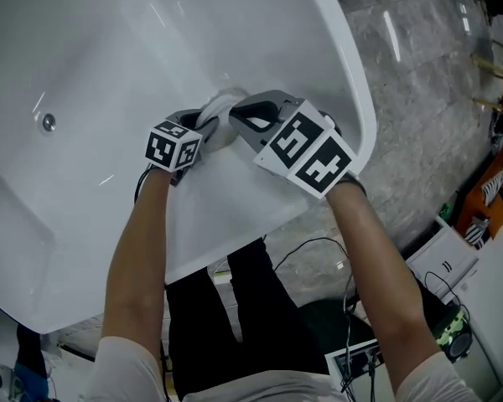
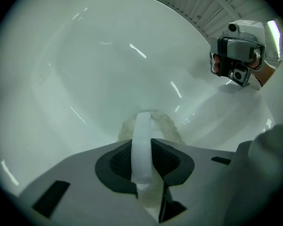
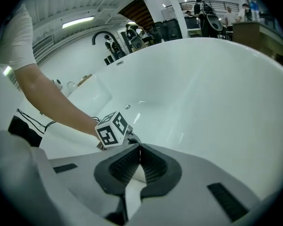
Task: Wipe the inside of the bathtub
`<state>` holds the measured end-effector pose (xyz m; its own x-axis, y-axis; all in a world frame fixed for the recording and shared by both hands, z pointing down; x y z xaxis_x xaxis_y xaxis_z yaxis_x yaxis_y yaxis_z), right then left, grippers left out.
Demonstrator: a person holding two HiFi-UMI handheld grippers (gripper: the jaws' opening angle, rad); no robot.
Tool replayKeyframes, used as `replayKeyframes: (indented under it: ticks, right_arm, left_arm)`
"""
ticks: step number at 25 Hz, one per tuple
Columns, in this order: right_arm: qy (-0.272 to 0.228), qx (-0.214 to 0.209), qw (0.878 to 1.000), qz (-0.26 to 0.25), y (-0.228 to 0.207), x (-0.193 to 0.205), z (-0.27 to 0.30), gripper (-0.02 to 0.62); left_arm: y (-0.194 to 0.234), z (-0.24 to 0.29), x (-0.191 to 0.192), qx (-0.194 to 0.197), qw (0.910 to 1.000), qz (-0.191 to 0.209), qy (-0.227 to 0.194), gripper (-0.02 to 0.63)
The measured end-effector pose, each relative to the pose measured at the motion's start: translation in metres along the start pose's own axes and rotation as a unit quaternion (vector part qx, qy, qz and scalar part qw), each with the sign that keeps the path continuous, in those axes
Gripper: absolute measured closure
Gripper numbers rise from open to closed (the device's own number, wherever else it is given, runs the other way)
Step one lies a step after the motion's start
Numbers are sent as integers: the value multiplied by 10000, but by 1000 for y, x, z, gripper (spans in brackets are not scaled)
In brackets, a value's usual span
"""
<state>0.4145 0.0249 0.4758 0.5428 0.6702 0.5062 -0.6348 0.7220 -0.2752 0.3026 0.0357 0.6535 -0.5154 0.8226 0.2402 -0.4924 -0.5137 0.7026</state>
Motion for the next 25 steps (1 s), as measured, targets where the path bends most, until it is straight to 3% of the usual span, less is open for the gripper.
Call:
replayKeyframes:
  ticks: [7,15,25]
  right_arm:
    - [430,-339,9972,-517,-1,14,37,575]
    - [333,-130,9960,-822,3,6,39,575]
    - [299,-20,9959,-851,-9,11,36,575]
  left_arm:
    - [48,15,15,-140,9998,-8,122,508]
    - [79,20,27,-355,9972,511,423,508]
    - [103,25,37,-580,9895,1011,851,508]
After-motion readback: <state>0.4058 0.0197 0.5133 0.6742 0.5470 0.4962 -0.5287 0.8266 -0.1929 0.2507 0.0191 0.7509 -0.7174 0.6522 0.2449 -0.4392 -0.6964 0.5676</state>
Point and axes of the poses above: the fingertips, and each gripper's own axes: z forward along the fingers, y to its left, x out of its underside, the point moved 7 cm from there along -z, backward along the fingers, and after that the axes turned 11 degrees about -z, right-handed, at the moved point
